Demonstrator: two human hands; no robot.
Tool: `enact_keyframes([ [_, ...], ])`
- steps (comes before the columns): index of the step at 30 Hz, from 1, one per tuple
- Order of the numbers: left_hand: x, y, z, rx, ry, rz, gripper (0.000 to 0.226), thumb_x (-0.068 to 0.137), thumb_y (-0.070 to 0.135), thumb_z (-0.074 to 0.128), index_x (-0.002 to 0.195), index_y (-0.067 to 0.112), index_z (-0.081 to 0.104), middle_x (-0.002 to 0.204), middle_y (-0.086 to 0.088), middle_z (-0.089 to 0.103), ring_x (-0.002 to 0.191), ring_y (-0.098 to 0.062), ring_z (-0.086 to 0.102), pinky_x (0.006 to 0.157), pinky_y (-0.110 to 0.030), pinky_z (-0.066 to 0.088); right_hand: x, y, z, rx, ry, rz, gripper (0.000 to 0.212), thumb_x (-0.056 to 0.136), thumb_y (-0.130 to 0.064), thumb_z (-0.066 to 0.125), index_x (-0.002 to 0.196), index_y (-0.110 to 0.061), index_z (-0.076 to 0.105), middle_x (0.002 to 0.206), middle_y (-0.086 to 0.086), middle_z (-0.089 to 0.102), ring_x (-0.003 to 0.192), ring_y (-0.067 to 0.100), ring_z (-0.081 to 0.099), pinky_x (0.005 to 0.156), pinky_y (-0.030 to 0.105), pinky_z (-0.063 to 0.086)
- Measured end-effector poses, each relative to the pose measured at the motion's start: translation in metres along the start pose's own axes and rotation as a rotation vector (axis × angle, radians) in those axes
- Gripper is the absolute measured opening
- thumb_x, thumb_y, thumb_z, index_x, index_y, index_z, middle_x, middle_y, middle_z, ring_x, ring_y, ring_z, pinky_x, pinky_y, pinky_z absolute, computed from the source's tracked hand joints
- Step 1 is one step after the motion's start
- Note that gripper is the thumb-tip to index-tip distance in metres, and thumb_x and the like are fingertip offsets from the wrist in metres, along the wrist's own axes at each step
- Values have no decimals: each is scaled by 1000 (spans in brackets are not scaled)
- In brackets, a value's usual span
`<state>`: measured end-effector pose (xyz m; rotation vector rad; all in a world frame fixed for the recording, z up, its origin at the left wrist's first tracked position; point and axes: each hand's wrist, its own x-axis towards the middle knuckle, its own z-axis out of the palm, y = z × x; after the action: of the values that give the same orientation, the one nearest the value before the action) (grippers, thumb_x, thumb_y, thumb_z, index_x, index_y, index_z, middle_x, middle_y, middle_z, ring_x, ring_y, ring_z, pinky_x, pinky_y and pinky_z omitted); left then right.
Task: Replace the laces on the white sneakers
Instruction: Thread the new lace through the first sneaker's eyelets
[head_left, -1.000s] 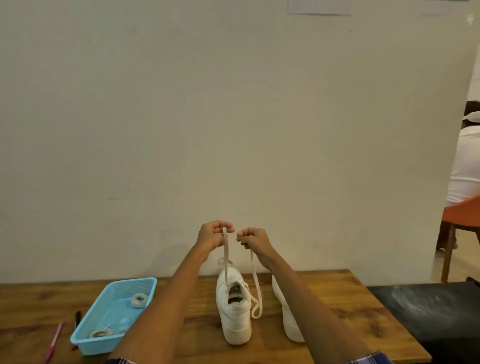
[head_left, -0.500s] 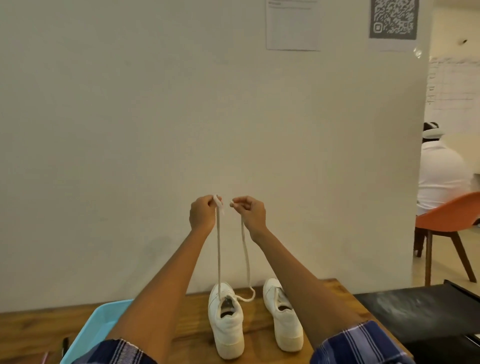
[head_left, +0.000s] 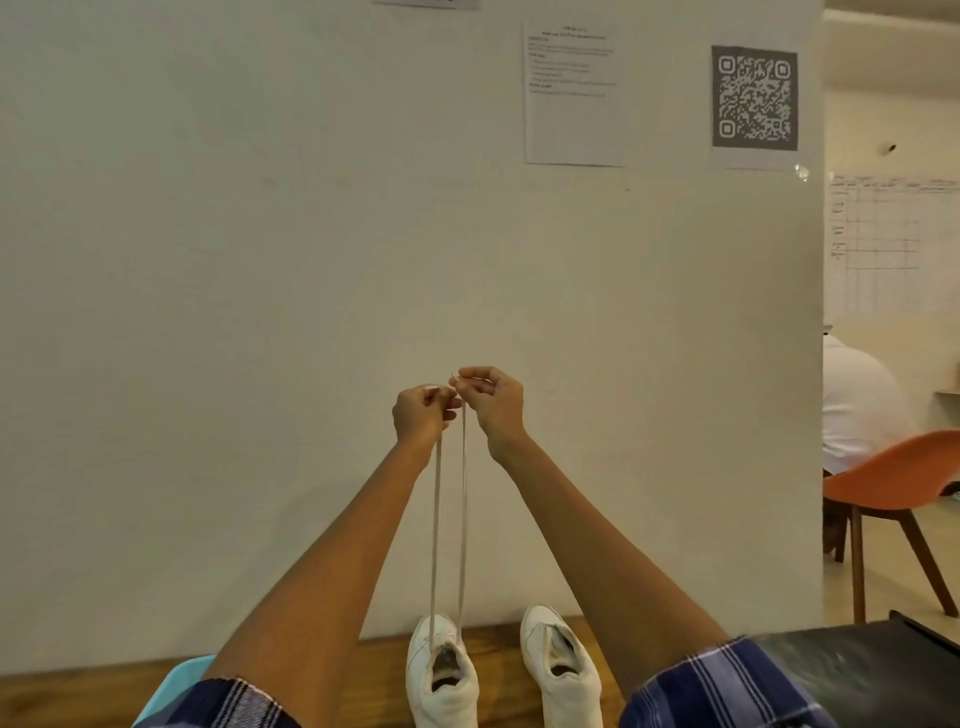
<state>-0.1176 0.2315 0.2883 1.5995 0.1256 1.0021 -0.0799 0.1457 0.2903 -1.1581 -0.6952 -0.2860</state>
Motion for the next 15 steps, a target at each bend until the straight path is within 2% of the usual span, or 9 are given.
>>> enact_keyframes([
  [2, -1, 6, 3, -104, 40, -55, 13, 94, 10, 55, 88, 5, 66, 78, -5, 67, 62, -14, 64, 62, -22, 56, 1, -4, 3, 43, 2, 18, 14, 82, 2, 68, 95, -3, 64, 88, 13, 68, 73, 12, 66, 63, 13, 50],
  [4, -1, 9, 5, -136, 77, -85, 12, 94, 10, 56, 89, 5, 65, 78, -5, 66, 61, -13, 64, 60, -20, 55, 1, -5, 5, 68, 9, 29, 14, 82, 4, 68, 93, -3, 64, 90, 16, 68, 75, 16, 67, 67, 17, 53],
  [9, -2, 11, 7, 57, 47, 46, 25, 96, 8, 50, 78, 0, 64, 72, -11, 61, 65, -24, 60, 61, -30, 54, 1, -6, 2, 73, 17, 45, 16, 80, 4, 69, 94, -1, 62, 84, 13, 68, 73, 18, 67, 68, 22, 56],
  [15, -2, 12, 8, 30, 57, 43, 19, 94, 12, 56, 84, 3, 69, 76, -10, 64, 69, -23, 64, 69, -31, 56, 0, -11, -2, 48, 3, 31, 21, 78, 10, 67, 94, -3, 60, 81, 14, 67, 70, 20, 68, 64, 23, 58],
])
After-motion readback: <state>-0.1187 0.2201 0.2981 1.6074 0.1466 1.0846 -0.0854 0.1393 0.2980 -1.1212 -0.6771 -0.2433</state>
